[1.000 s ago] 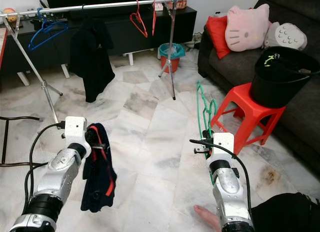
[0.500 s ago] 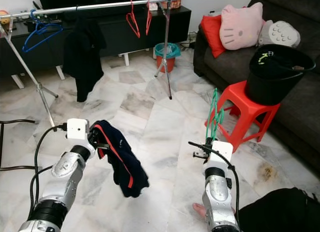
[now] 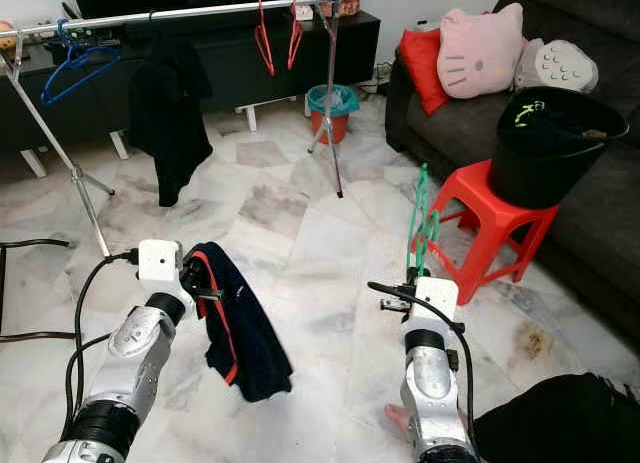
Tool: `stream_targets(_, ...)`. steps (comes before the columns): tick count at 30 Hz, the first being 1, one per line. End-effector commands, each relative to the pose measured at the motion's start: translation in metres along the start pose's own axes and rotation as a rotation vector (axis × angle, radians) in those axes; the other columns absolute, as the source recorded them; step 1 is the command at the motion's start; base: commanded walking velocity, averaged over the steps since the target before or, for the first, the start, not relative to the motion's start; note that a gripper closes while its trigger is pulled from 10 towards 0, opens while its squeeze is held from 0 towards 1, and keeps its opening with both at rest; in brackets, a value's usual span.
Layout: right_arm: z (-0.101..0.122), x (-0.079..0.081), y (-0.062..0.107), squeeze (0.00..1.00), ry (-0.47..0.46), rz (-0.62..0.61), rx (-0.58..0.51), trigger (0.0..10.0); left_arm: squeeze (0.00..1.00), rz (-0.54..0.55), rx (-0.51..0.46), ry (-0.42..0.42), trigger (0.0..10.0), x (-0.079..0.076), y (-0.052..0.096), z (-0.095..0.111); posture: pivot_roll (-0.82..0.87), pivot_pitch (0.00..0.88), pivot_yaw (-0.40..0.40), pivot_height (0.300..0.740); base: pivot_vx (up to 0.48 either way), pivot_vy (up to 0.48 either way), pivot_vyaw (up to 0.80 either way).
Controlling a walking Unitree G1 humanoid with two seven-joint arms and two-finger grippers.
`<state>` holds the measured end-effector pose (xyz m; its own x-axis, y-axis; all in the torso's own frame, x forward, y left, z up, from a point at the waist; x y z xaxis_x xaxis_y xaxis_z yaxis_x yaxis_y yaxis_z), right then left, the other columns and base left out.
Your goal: Hang hanger
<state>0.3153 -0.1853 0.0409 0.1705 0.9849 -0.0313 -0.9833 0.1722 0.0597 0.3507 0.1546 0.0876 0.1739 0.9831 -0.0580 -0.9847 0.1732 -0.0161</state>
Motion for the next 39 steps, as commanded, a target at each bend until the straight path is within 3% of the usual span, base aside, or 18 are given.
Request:
stream_targets(1, 0.0007, 0.0009, -0.0015, 0.00, 0.003, 0.002, -0.005, 10.0, 0.00, -0.011, -0.018, -0.015, 10.0, -0.0014, -0.0014, 0.0041, -0.15, 0.000, -0.014, 0.740, 0.000, 0.000, 0.66)
stream_targets(12, 0.0039, 0.0005, -0.0045, 0.00, -0.027, -0.013, -0.013, 10.0, 0.00, -0.012, -0.019, -0.021, 10.0, -0.0011, -0.0043, 0.0064, -0.14, 0.000, -0.009, 0.740, 0.000, 0.000, 0.29)
stream_targets(22, 0.0054, 0.0041, -0.0071, 0.00, -0.012, 0.002, -0.013, 10.0, 0.00, -0.017, -0.022, -0.040, 10.0, -0.0019, -0.0069, 0.0091, -0.14, 0.000, -0.007, 0.740, 0.000, 0.317, 0.00)
stream_targets(29, 0.0064, 0.0061, -0.0078, 0.00, -0.017, 0.009, -0.017, 10.0, 0.00, -0.013, -0.022, -0.043, 10.0, -0.0016, -0.0079, 0.0100, -0.13, 0.000, -0.007, 0.740, 0.000, 0.316, 0.74)
stream_targets(39, 0.0070, 0.0094, -0.0084, 0.00, -0.017, 0.026, -0.018, 10.0, 0.00, -0.007, -0.020, -0.044, 10.0, -0.0006, -0.0087, 0.0103, -0.13, 0.000, -0.008, 0.740, 0.000, 0.314, 0.11)
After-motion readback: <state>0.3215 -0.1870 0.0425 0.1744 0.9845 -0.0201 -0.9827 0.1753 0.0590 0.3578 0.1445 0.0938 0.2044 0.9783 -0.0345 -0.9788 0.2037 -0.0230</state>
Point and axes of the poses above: a point about 5 cm out from each wrist's last joint towards the gripper, its own y axis pointing back from the gripper into the wrist, its own z axis along the axis of the wrist's last joint, x = y × z, the point moved 3 cm from there along -y, pointing out of the wrist towards the gripper
